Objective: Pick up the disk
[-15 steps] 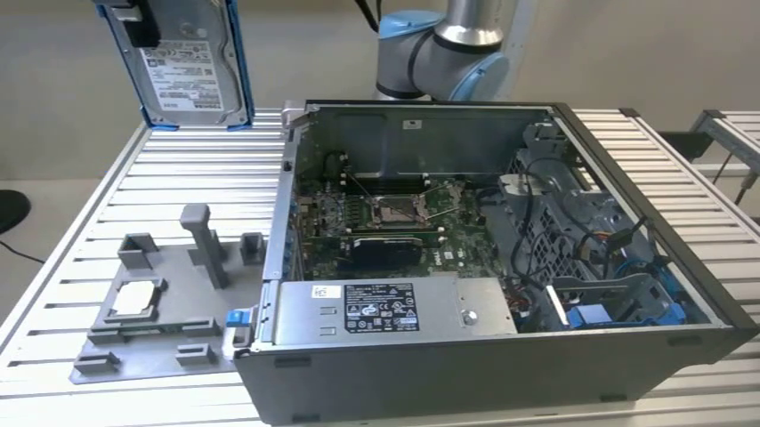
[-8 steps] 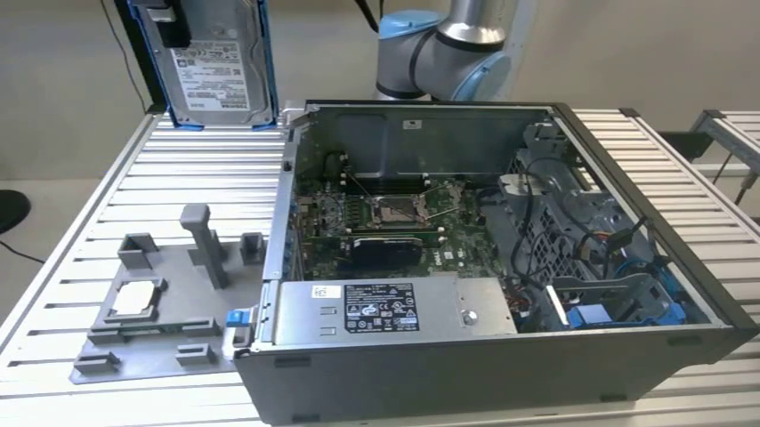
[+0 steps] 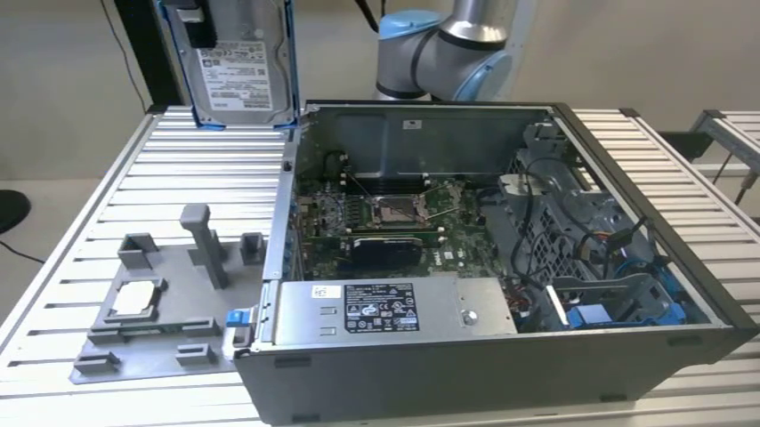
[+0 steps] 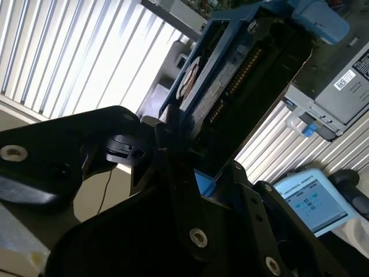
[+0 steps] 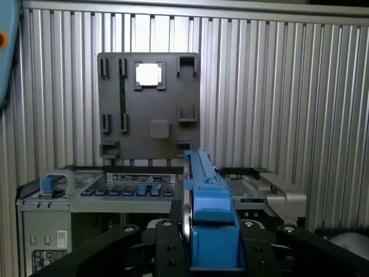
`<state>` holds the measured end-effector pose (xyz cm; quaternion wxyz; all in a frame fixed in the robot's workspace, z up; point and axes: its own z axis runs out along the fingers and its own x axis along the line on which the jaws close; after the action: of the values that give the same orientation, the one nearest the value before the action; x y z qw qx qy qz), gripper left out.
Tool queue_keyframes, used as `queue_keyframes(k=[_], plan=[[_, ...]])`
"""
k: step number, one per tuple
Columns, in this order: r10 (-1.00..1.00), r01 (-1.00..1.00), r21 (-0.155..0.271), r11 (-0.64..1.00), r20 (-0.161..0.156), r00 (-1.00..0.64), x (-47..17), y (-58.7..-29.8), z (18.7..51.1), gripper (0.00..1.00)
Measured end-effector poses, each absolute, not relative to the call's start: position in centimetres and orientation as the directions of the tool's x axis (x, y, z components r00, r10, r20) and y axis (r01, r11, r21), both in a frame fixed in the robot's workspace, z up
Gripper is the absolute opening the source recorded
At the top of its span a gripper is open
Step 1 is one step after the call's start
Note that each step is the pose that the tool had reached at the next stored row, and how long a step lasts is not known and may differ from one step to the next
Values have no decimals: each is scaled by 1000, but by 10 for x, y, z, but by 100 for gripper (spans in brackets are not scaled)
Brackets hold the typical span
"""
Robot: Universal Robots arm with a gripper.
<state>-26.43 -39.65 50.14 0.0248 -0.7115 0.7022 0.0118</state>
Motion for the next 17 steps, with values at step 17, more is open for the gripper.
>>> queue_keyframes(k=[17], plan=[[-999, -1000, -19, -13, -51, 14, -188, -396, 501, 0]])
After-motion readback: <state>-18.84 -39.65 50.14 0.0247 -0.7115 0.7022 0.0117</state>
